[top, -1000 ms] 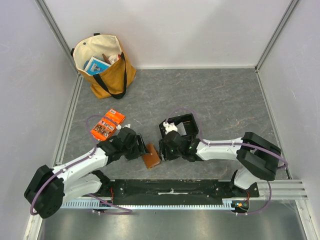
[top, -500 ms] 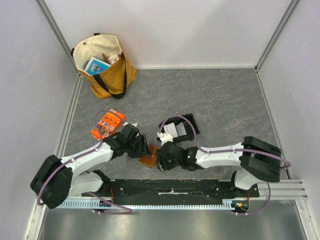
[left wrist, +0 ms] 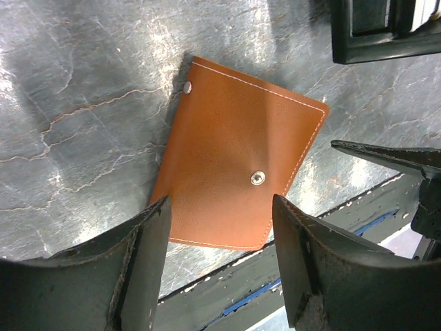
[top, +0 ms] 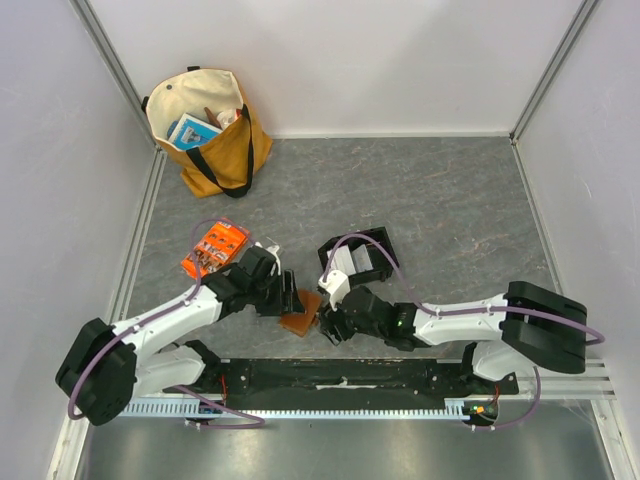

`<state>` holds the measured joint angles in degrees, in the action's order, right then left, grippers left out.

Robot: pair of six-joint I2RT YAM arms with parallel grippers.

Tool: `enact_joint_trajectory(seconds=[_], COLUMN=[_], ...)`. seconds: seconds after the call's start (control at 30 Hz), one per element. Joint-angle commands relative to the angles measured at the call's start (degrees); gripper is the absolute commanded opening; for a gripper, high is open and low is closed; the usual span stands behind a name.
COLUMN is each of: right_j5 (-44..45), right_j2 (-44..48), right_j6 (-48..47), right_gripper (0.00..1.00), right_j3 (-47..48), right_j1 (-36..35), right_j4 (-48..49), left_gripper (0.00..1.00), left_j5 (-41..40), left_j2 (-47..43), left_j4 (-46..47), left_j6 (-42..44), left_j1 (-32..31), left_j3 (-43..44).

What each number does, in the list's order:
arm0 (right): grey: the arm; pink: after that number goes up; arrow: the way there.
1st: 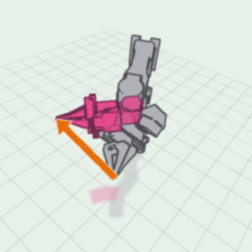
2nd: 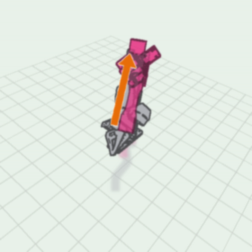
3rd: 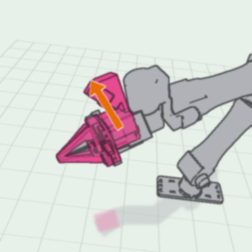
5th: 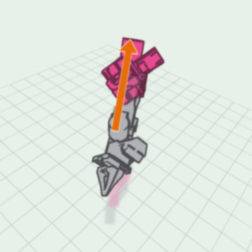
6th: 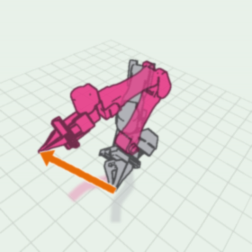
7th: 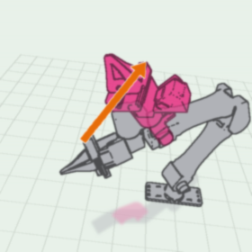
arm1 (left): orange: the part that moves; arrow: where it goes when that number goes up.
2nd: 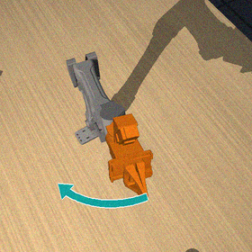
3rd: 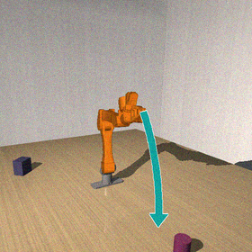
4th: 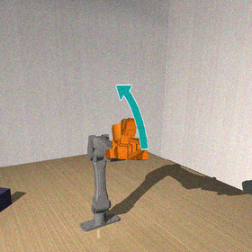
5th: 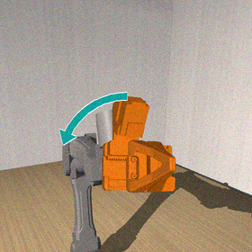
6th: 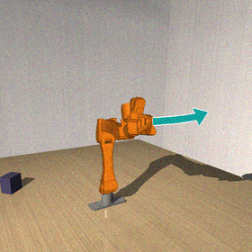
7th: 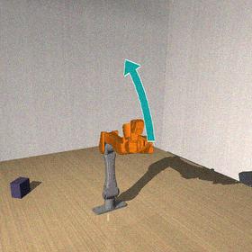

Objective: Put the credit cards into the card holder
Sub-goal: Close the card holder at the center of the board.

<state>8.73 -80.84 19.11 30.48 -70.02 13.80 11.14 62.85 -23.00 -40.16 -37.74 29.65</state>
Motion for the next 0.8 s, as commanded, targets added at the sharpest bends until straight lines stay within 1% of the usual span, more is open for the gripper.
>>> enact_joint_trajectory(seconds=[0.0,0.1,0.2,0.4,0.6,0.7,0.77], right_j5=[-1.96,-3.19,-3.46,-3.72,-1.09,2.16,4.35], right_j2=[-2.39,-4.14,-6.60,-9.51,-12.67,-14.34,-15.22], right_j6=[-7.77,-10.32,-11.90,-12.26,-12.17,-12.43,-12.52], right_gripper=[0.64,0.66,0.66,0.66,0.66,0.59,0.47], right_j3=[-1.73,-1.83,-0.43,-1.13,-1.04,-1.03,-1.47], right_j1=[-0.12,-0.12,-0.21,-0.64,-1.52,-2.40,-2.67], right_j4=[12.28,14.76,14.32,19.33,24.25,26.26,27.42], left_gripper=[0.66,0.66,0.66,0.66,0.65,0.64,0.64], left_j5=[2.31,1.00,0.03,-0.15,0.90,1.25,1.26], left_j2=[2.36,3.24,3.24,2.81,3.59,3.68,3.77], left_j4=[1.38,1.21,0.86,1.12,1.82,2.26,2.35], left_j6=[2.46,2.81,3.25,3.16,3.42,3.34,3.34], left_j1=[0.12,0.03,0.12,0.03,0.03,0.12,0.03], left_j3=[-0.47,-0.82,-1.17,-1.61,-1.52,-1.79,-1.79])
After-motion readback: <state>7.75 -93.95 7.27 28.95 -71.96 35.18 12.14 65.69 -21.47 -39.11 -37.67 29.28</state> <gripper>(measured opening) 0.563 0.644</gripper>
